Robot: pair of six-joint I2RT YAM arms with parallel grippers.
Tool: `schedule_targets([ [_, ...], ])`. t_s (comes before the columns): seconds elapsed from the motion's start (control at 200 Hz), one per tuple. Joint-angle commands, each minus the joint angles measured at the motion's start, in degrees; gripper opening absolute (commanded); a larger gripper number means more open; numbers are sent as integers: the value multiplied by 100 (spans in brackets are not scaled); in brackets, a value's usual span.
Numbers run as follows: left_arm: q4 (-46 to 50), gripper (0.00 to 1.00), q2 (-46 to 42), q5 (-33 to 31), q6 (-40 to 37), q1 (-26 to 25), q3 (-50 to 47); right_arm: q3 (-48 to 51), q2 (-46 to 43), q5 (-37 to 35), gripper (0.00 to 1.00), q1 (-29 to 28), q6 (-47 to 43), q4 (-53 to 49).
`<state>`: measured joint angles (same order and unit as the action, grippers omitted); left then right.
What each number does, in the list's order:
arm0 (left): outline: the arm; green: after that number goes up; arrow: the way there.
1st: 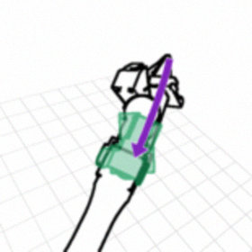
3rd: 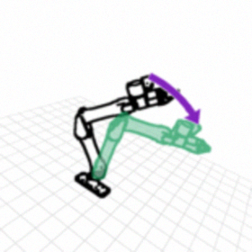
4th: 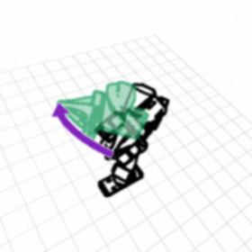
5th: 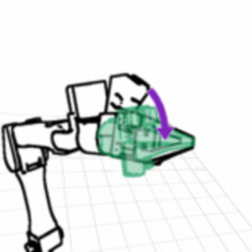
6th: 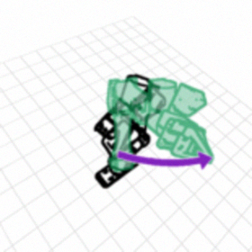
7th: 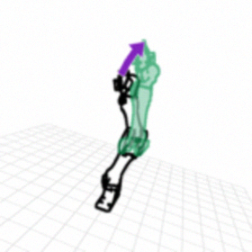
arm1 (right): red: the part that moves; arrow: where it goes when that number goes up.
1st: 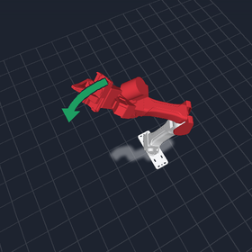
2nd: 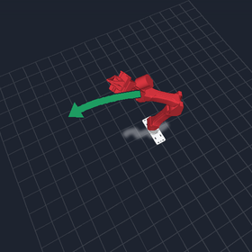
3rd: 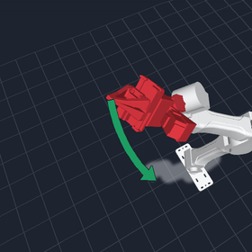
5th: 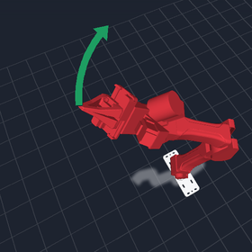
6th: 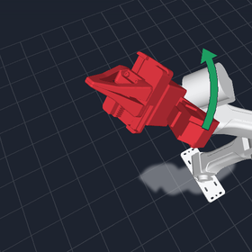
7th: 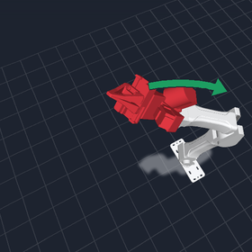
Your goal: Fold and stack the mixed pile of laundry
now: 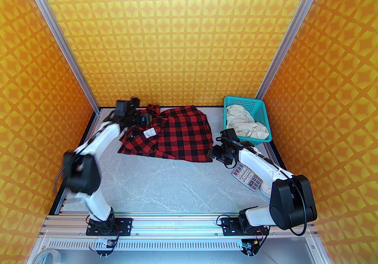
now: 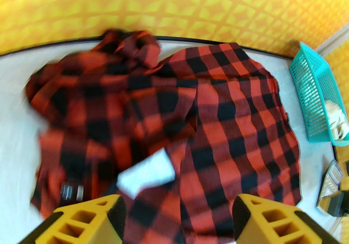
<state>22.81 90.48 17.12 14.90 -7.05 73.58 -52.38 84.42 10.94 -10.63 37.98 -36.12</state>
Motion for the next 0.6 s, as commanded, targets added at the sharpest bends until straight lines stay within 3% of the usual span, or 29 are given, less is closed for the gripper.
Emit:
schedule_targets([
  [0.0, 300, 71, -458, -163, 708, 169, -1106, -73, 464, 411, 54, 88, 881, 300],
  [0.165, 21, 77, -499, -236, 416, 454, -1830, -42, 912, 521, 57, 97, 1499, 807],
  [0.355, 28, 74, 204, -236, -24, 830, -1486, 3, 1239, 253, 59, 97, 1318, 721],
  [0.595, 231, 71, 910, -221, -484, 863, -913, 8, 1436, 513, 53, 84, 1362, 1054],
])
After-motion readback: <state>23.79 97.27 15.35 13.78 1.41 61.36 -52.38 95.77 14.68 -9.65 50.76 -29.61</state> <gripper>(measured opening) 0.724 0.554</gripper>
